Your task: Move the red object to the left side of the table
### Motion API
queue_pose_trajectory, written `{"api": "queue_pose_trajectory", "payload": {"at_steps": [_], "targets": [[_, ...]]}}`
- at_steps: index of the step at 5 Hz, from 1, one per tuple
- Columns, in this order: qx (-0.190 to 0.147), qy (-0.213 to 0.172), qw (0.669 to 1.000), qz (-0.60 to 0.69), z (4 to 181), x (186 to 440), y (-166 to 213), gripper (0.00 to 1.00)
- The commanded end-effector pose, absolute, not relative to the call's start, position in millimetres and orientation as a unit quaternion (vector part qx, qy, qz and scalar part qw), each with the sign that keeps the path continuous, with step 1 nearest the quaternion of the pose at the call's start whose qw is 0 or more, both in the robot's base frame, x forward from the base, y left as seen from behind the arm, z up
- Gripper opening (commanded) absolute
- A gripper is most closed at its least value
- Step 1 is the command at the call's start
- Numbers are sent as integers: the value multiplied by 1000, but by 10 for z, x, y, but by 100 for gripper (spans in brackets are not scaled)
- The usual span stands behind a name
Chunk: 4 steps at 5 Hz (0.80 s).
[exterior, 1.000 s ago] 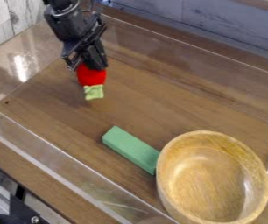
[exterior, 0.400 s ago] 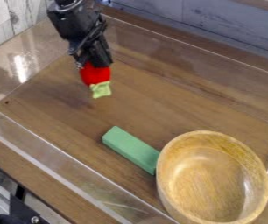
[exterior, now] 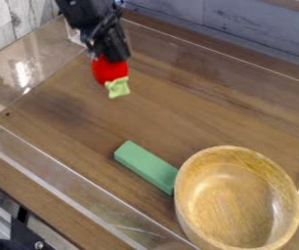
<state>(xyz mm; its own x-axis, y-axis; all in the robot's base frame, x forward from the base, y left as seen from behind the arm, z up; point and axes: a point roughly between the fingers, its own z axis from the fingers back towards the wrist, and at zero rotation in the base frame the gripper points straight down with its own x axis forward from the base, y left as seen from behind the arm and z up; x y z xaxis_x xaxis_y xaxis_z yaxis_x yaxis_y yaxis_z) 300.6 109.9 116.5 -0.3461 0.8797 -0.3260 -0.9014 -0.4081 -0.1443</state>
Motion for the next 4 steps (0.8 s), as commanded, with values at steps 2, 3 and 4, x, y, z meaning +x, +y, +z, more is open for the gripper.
{"api": "queue_pose_trajectory", "payload": {"at_steps": [2, 3, 4], "targets": [[-192, 7, 506, 841, 1414, 3020, 1354, 0], [-183, 13, 493, 850, 1400, 2970, 1535, 0], [-179, 18, 479, 859, 1215, 2898, 1664, 0]]}}
